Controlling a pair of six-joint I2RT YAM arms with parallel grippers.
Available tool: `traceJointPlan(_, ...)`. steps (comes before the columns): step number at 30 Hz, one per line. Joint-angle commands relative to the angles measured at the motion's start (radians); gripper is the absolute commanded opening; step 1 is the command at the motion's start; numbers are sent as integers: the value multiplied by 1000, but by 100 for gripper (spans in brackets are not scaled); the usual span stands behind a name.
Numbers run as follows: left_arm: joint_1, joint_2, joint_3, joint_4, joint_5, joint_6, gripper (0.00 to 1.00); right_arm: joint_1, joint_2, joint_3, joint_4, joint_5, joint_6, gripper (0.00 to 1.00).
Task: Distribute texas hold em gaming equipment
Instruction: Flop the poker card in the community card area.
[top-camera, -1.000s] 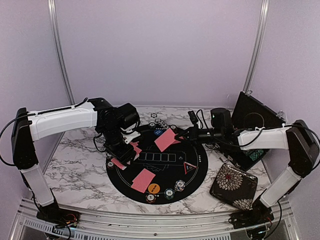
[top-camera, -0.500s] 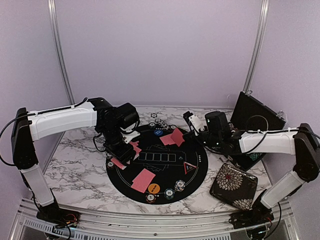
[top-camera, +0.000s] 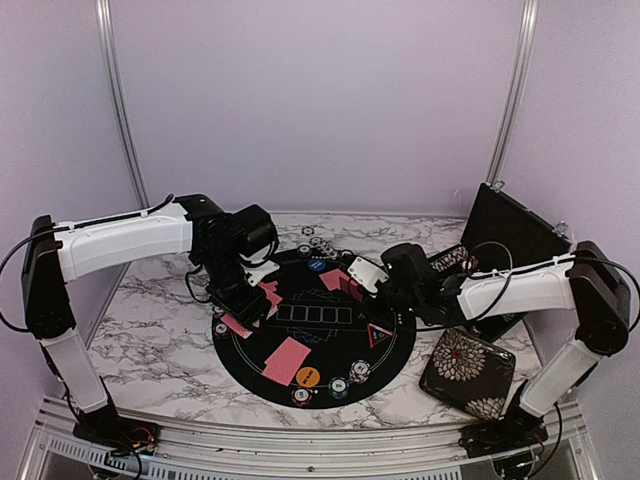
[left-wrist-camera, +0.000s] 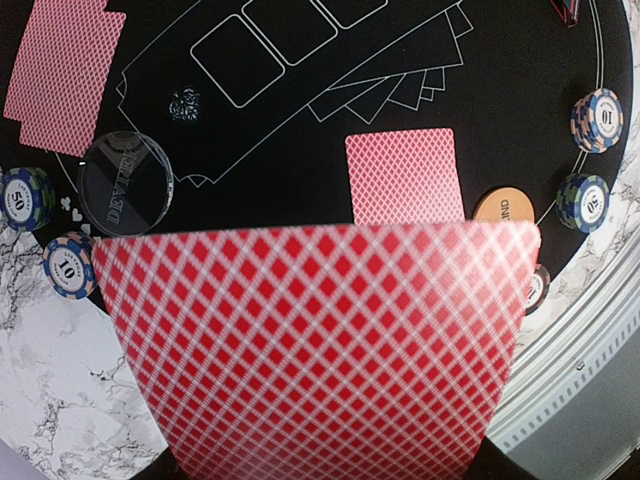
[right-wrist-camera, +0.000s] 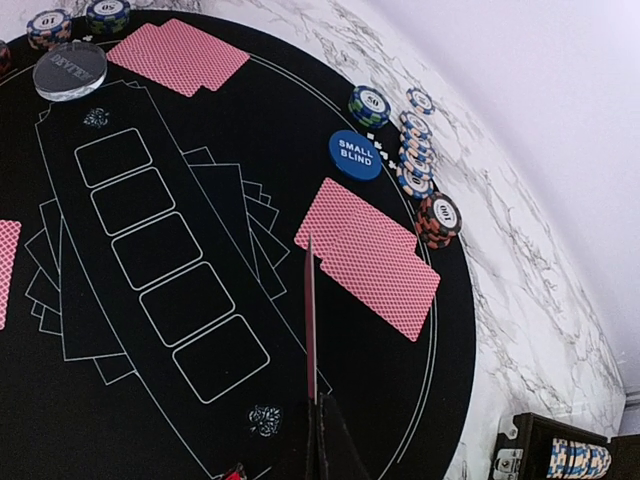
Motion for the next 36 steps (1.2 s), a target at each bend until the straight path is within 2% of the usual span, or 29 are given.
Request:
traceJointPlan(1,4,-37,-2,-10,-1,7,44,13,35,-11,39,60,-52,0)
traceJointPlan(12,4,-37,-5,-10,0,7,44,31,66,-7,10,64,-24,0)
traceJointPlan(15,4,-37,-5,-8,-2,8,44,42,59,-7,-10,61,-5,4)
traceJointPlan(25,5,-32,-9,-8,5,9,45,62,-30,-21,-100,-14,103,35)
traceJointPlan(33,4,-29,-5,-8,7,9,44,55,-81,63,-234,-65,297,55)
traceJointPlan(36,3,-30,-5,-8,9,9,44,32,-115,78,-230,-141,388,64)
